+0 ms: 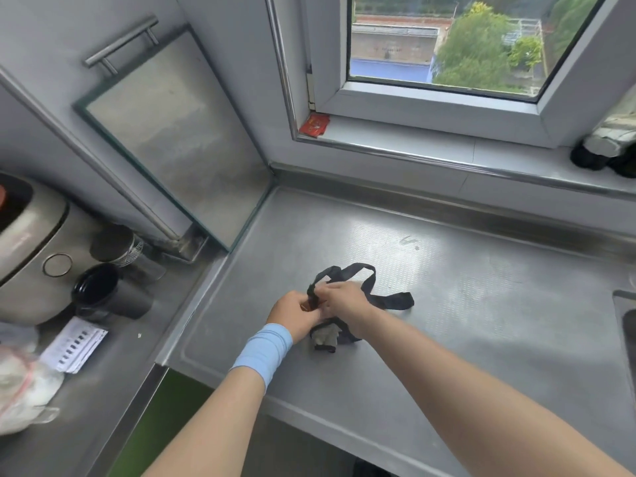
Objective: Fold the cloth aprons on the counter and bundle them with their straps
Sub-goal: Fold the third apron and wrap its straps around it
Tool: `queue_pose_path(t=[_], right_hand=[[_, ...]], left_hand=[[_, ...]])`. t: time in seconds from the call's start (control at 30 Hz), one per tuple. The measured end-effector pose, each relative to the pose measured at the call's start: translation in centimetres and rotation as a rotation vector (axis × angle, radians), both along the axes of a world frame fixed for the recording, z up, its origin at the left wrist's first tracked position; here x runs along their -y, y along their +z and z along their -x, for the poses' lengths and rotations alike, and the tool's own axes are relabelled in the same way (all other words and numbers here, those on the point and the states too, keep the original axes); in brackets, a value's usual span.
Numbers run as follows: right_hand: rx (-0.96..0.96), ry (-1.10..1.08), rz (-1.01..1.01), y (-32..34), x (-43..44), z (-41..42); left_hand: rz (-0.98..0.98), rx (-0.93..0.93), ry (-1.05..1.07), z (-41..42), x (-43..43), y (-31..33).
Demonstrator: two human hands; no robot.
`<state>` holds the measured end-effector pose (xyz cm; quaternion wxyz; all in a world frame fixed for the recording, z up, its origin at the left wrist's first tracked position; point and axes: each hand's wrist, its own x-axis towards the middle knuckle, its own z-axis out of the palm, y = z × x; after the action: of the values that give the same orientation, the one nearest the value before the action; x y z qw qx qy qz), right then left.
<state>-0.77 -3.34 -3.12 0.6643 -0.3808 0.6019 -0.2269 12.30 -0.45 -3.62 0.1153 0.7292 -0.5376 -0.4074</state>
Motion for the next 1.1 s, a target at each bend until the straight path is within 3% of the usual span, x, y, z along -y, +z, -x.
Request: queue_pose_path(t=[0.17, 0.37, 0.5, 0.63, 0.8, 0.87, 1.03, 1.1], right_hand=[[-0.101, 0.066, 0.050, 0.0, 0.2, 0.7], [-0.464, 0.290, 0.263, -2.1, 0.2, 3.6], [-0.879, 0.590, 0.468, -3.2, 0.8, 7.4], [-1.084, 0.751, 0.590, -2.9, 0.9, 9.9], [-1.209, 0.714, 0.601, -2.5, 0.7, 10.6], [-1.139, 0.621, 0.551, -2.3, 0.8, 10.5], [-0.368, 0.006, 0.290, -0.3, 0.7, 9.8], [-0.255, -0.056, 0.282, 0.4, 0.4, 8.9]], left_hand=[[0.002, 0.151, -0.027, 0.0, 0.3, 0.6], [-0.048, 0.150, 0.022, 0.5, 0.5, 1.2], [-0.097, 0.166, 0.037, 0.6, 1.0, 1.6], [-0.077, 0.201, 0.068, 1.2, 1.3, 1.7], [0.006, 0.317, 0.043, 1.2, 1.7, 1.5], [0.016, 0.344, 0.026, 1.3, 1.7, 1.3], [0.012, 0.332, 0.059, 1.2, 1.6, 1.3], [0.009, 0.295, 0.101, 0.9, 1.3, 1.2]])
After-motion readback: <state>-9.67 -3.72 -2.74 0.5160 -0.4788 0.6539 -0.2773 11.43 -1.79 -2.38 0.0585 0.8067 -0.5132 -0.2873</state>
